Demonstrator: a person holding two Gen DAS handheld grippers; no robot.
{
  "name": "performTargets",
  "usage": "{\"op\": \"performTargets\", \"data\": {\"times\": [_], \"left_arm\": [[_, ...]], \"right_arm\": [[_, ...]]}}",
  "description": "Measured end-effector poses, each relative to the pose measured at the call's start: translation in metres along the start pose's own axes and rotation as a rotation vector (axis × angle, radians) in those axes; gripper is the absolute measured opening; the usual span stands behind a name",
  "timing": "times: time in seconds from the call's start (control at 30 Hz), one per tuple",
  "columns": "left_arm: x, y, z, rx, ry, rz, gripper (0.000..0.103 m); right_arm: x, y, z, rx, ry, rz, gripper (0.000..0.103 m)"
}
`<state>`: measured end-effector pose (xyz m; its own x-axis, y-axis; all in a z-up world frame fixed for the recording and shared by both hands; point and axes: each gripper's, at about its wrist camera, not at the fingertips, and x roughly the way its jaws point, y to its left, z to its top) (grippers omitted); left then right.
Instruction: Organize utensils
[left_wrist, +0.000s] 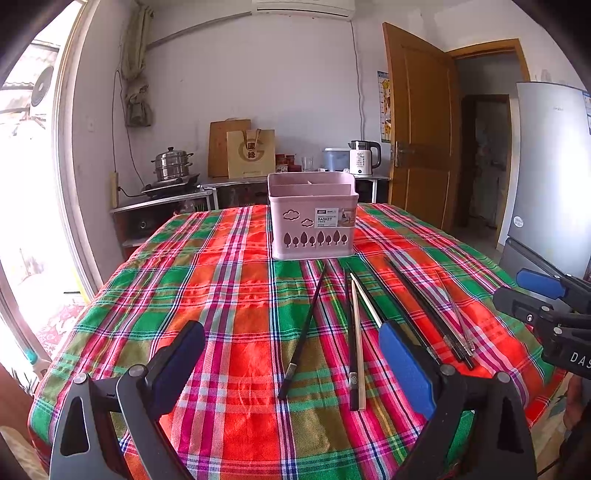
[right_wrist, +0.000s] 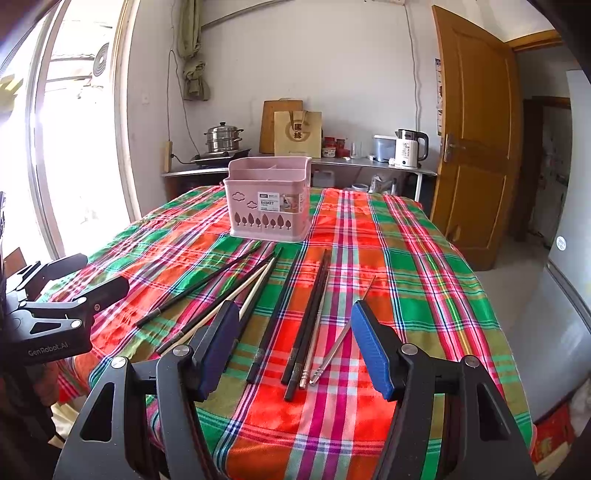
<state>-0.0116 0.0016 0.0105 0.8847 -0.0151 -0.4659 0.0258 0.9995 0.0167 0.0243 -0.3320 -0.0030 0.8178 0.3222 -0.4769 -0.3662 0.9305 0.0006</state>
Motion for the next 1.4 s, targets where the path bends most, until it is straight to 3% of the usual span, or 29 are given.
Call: {"op": "performTargets", "data": {"times": [1.4], "left_arm": [[-0.0015, 0.0007, -0.0014, -0.006, 0.004, -0.012, 0.096]], "right_arm": [[-0.0009, 0.0018, 0.0009, -0.002, 0.001, -0.002, 0.063]]}}
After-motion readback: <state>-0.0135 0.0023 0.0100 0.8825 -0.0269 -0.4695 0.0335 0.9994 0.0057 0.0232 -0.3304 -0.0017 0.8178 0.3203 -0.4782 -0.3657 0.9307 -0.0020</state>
